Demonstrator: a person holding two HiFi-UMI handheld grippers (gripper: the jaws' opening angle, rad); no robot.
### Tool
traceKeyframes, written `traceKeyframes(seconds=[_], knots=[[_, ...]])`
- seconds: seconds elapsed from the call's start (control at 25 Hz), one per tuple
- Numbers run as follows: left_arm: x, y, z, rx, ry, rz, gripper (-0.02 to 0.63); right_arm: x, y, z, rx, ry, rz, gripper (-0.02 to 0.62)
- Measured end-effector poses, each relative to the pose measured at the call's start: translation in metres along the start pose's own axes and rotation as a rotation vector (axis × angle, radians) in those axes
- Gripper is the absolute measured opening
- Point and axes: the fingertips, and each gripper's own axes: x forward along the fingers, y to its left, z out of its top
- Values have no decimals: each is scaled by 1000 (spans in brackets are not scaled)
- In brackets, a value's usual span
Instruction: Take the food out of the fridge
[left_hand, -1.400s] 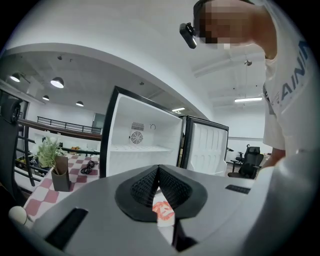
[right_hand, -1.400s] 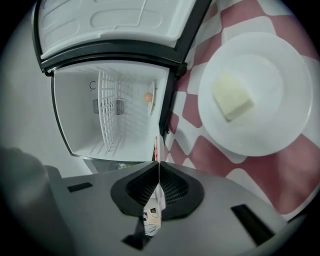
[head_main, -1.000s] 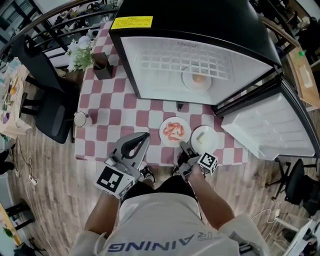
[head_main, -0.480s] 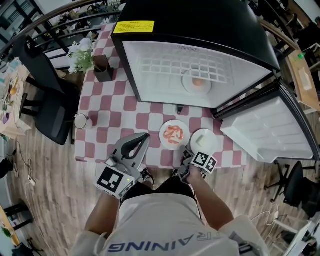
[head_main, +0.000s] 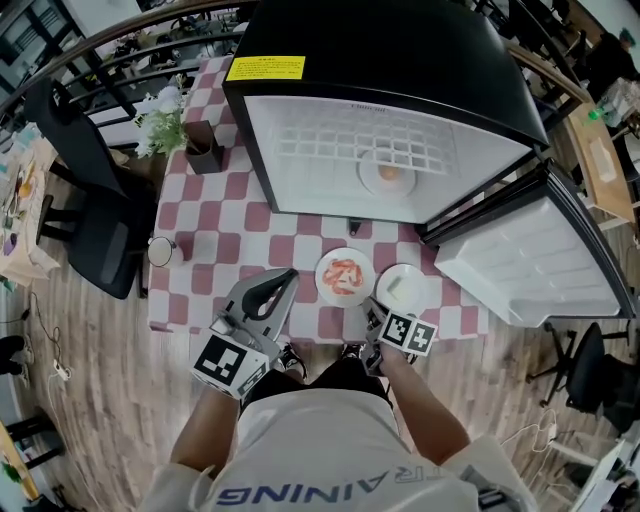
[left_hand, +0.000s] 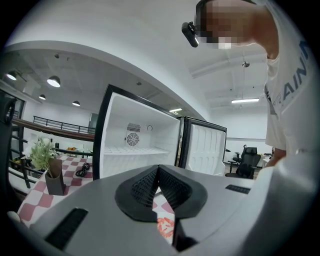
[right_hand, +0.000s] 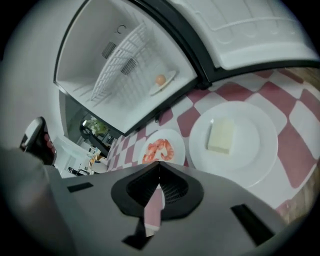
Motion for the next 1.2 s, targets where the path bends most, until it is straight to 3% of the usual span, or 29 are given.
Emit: traceKeyframes(seconds=[0.4, 0.68, 0.92, 1.2], knots=[[10, -3, 17, 8, -25, -19, 8, -59, 89, 93, -449, -337, 97, 20], [15, -6, 25, 21, -38, -27, 8, -109, 137, 146, -439, -477, 205, 21], [16, -9, 32, 25, -60, -44, 7, -135, 160, 168, -544, -587, 193, 21], [14, -10, 34, 41, -60, -53, 6, -136, 170, 170, -567, -597, 202, 21]])
